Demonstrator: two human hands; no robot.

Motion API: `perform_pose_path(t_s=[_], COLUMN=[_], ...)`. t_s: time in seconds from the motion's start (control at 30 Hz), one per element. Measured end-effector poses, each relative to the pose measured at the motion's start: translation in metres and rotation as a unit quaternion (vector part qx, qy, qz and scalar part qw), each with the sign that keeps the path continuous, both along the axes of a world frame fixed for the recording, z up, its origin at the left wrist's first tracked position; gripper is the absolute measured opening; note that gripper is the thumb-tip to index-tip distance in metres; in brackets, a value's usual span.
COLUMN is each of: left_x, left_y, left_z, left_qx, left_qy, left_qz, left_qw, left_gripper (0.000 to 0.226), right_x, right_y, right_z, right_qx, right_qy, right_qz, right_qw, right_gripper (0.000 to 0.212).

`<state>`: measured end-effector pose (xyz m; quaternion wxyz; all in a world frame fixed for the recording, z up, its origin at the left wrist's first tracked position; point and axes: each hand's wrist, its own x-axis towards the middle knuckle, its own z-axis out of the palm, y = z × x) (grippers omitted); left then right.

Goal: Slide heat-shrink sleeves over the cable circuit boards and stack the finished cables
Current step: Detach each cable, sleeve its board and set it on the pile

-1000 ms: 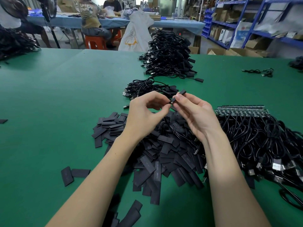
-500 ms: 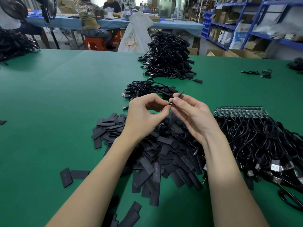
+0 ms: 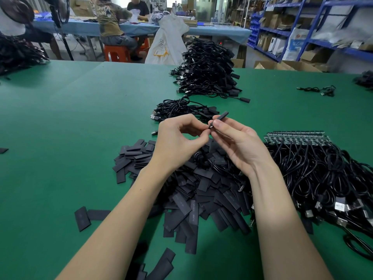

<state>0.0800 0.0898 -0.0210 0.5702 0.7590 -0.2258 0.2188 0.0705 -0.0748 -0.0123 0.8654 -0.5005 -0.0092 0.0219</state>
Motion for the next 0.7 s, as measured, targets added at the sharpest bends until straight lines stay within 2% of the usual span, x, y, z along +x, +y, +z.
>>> perform_pose_path(t_s=[0.23,0.4,0.7], left_x=[0.003,0.006,0.009], left_y=[0.001,0.001,0.004], left_z=[-0.001,-0.003,-0.005], left_qx=[-0.017,-0.056,-0.071], left_qy=[0.011,0.046,0.093], left_qz=[-0.022,-0.043,-0.064], left_qw=[1.0,0.996,0.991], left_gripper=[0.008,0.012,0.013], right_x=[-0.001,-0.002,-0.004], right_y=[0.002,0.006,0.011], right_z=[0.002,0.005,0.005], right_qx=[-0.029,-0.064,-0.072], right_qy=[-0.01,-0.033,-0.076], right_qz=[0.012,-0.018,-0.087], right_qw=[0.999,0.997,0.991], right_gripper=[0.018,0.04,0.022])
